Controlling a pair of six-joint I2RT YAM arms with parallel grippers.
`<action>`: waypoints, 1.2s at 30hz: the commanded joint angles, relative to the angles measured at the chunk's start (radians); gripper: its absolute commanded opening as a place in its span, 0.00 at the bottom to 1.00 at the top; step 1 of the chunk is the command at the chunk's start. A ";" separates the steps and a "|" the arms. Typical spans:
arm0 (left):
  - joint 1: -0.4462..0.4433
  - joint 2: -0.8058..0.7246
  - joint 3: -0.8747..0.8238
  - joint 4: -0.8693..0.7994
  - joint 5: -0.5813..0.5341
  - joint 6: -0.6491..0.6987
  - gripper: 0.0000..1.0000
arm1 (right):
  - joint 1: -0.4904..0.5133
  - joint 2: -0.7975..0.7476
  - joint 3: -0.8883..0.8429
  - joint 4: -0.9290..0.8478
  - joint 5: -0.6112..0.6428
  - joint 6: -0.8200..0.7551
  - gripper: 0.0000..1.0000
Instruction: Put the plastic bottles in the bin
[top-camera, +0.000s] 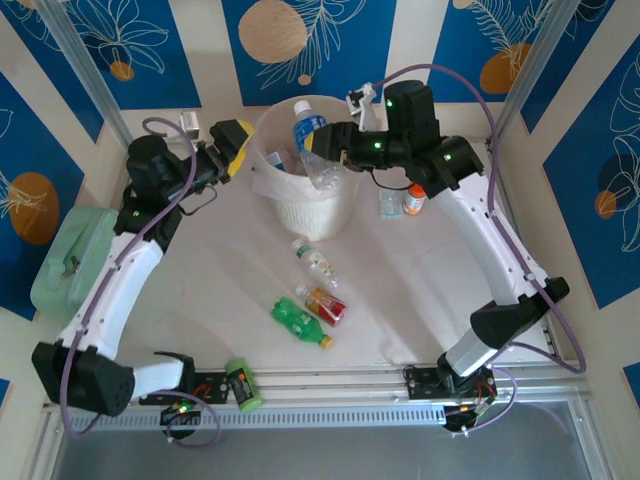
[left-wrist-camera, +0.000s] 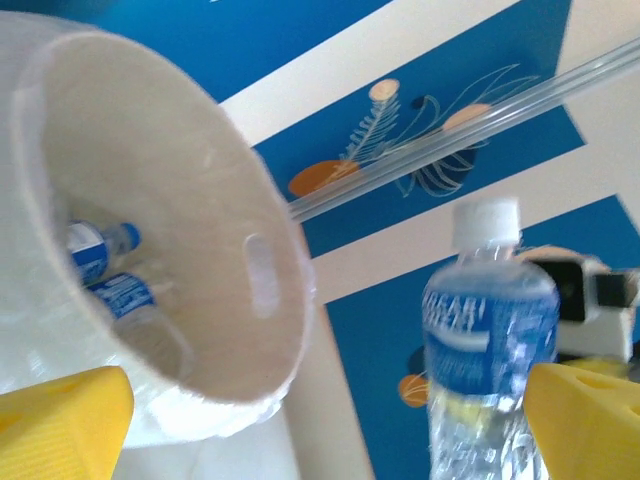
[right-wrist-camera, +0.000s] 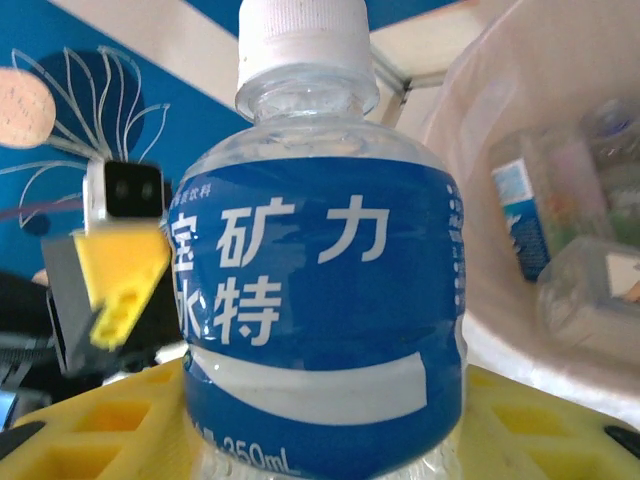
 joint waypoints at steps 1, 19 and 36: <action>-0.024 -0.020 -0.026 -0.183 -0.068 0.148 0.98 | -0.010 0.072 0.109 -0.077 0.076 -0.038 0.53; -0.272 -0.107 -0.181 -0.434 -0.412 0.203 0.95 | -0.056 0.388 0.470 -0.294 0.268 -0.120 0.54; -0.407 0.000 -0.300 -0.413 -0.492 -0.001 0.91 | -0.069 0.406 0.576 -0.352 0.278 -0.140 0.84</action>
